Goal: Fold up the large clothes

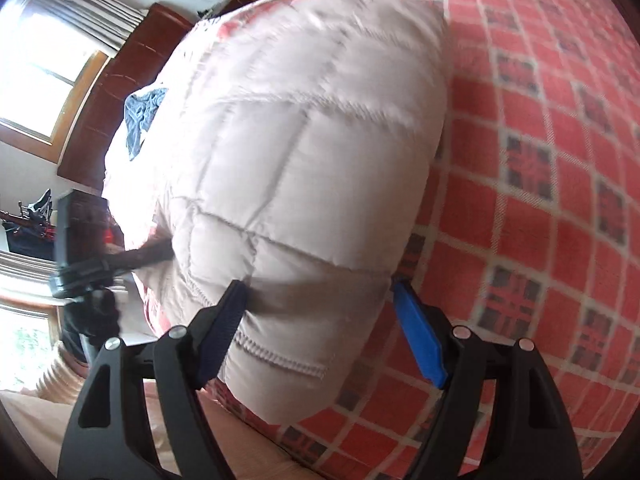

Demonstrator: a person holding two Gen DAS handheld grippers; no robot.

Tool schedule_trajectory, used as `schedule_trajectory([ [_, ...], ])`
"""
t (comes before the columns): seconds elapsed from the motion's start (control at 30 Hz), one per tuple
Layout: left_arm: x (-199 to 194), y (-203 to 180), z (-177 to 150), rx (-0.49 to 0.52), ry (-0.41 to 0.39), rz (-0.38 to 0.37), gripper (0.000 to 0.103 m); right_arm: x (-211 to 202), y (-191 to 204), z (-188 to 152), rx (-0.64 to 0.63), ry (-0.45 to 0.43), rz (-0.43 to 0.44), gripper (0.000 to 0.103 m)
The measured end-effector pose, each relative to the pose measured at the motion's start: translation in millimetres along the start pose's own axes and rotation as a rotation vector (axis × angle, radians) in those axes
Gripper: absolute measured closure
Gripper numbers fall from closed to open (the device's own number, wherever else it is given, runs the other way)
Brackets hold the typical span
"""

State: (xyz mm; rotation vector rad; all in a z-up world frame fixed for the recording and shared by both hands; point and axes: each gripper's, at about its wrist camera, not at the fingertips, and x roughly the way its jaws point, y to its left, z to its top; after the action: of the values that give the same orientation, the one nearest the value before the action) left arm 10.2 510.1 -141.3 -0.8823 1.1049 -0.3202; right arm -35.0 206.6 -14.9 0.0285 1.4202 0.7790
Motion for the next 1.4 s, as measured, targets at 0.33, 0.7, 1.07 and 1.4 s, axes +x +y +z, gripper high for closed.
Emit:
schedule_trajectory([
  [0.33, -23.0, -35.0, 24.3, 0.101, -0.002, 0.077, 0.061, 5.9, 0.6, 0.0, -0.007, -0.013, -0.016, 0.028],
  [0.7, 13.3, -40.8, 119.3, 0.092, -0.057, 0.078, 0.074, 0.6, 5.4, -2.2, -0.004, -0.026, -0.014, 0.027],
  [1.07, -4.1, -5.9, 115.3, -0.002, -0.12, 0.019, 0.094, 7.4, 4.1, -3.5, 0.004, -0.02, 0.035, 0.026],
  [1.4, -9.2, -10.5, 125.0, -0.021, -0.079, 0.039, 0.069, -1.7, 2.0, 4.0, 0.013, -0.023, 0.045, 0.026],
])
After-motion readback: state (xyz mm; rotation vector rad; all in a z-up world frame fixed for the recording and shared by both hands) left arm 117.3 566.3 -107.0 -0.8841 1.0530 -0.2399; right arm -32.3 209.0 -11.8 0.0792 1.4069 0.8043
